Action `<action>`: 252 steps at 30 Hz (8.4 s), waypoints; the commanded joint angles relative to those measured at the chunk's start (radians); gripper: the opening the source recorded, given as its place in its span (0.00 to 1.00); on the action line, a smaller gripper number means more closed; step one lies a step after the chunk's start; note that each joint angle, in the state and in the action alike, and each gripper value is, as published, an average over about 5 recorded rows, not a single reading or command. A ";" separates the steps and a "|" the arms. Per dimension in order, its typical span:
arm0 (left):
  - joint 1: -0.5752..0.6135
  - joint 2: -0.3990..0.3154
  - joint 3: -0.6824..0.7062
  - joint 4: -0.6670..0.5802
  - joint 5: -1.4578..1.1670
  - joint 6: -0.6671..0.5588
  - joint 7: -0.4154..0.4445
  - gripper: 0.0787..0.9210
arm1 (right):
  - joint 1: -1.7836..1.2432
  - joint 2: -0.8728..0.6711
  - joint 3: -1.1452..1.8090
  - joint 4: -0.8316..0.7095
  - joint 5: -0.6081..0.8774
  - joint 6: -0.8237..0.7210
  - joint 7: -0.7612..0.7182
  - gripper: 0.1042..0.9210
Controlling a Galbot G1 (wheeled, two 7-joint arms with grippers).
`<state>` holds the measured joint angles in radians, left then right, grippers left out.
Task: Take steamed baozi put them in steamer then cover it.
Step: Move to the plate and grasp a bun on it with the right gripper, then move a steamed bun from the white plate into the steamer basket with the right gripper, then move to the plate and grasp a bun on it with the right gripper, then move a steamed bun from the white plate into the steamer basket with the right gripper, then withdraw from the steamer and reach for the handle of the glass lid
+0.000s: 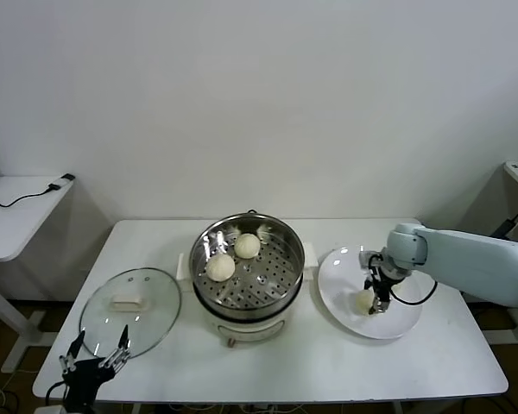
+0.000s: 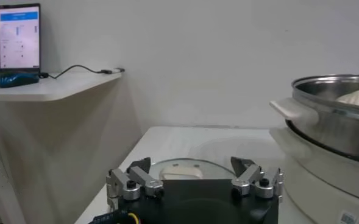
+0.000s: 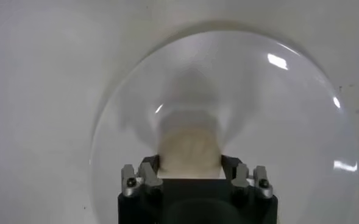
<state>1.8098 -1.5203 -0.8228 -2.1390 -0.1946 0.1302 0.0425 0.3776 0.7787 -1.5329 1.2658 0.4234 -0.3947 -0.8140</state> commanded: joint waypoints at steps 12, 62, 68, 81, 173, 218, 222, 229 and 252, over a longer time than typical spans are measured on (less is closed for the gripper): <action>-0.006 0.006 0.016 -0.011 0.024 0.018 0.002 0.88 | 0.742 0.280 -0.111 0.124 0.011 0.464 -0.286 0.69; 0.009 -0.001 0.000 -0.029 0.006 0.011 -0.001 0.88 | 0.471 0.428 0.003 0.120 -0.196 0.707 -0.253 0.88; 0.005 -0.001 0.000 -0.037 0.003 0.014 0.000 0.88 | 0.633 0.235 -0.176 -0.070 0.111 0.605 -0.417 0.88; -0.004 0.001 -0.003 -0.029 0.004 0.026 0.004 0.88 | 0.306 -0.100 -0.156 -0.189 -0.025 0.309 -0.311 0.88; -0.007 0.002 -0.010 -0.066 -0.022 0.056 0.004 0.88 | 0.336 0.484 -0.173 0.091 0.442 -0.185 0.154 0.70; -0.086 0.104 -0.054 -0.051 -0.008 0.050 -0.032 0.88 | -0.677 -0.282 1.256 0.280 0.426 0.201 0.823 0.88; -0.100 0.116 -0.055 -0.029 0.034 0.020 -0.032 0.88 | -1.063 -0.295 1.612 0.342 0.373 0.269 0.799 0.88; -0.118 0.115 -0.027 0.001 0.073 -0.014 -0.053 0.88 | -1.600 -0.104 2.069 0.418 0.251 0.424 0.718 0.88; -0.083 0.238 0.005 0.226 1.223 -0.225 -0.406 0.88 | -1.993 0.393 2.169 0.455 0.119 0.639 0.656 0.88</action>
<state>1.7210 -1.3461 -0.8509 -2.0492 0.2750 -0.0012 -0.1733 -1.4811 1.0181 0.5442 1.6976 0.5896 0.1724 -0.1506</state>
